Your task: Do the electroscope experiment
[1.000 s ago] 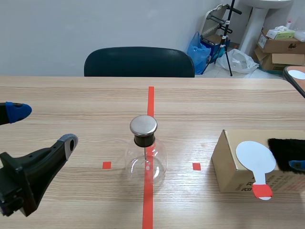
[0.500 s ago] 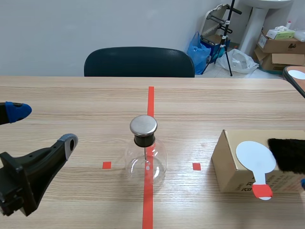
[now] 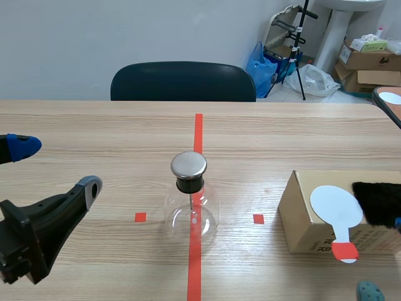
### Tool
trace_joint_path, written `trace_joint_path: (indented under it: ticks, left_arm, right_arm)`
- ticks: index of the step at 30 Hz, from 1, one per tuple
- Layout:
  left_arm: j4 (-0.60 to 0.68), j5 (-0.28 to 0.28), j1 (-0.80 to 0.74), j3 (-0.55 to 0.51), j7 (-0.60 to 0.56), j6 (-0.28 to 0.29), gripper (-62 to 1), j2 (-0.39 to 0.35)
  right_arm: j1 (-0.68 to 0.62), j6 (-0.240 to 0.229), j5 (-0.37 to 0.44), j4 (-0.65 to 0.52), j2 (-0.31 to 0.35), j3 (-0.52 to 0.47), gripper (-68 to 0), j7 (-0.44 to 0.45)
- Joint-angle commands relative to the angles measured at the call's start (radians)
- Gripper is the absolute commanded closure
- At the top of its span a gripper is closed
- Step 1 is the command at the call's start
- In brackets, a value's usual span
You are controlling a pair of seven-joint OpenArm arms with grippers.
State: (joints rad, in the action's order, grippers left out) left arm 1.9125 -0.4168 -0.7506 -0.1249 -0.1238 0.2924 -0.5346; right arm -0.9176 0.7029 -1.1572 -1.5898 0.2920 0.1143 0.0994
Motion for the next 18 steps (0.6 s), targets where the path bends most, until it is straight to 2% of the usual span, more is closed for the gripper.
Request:
trace_joint_path:
  ticks: [1, 18]
  left_arm:
    - [0.014, -0.006, 0.0, 0.001, -0.011, 0.006, -62.3, 0.0]
    - [0.014, -0.006, 0.0, 0.001, -0.011, 0.007, -62.3, 0.0]
  right_arm:
    - [0.015, 0.009, 0.002, -0.003, 0.012, 0.01, -67.9, -0.005]
    - [0.185, 0.008, 0.002, 0.13, 0.012, 0.096, -67.9, -0.026]
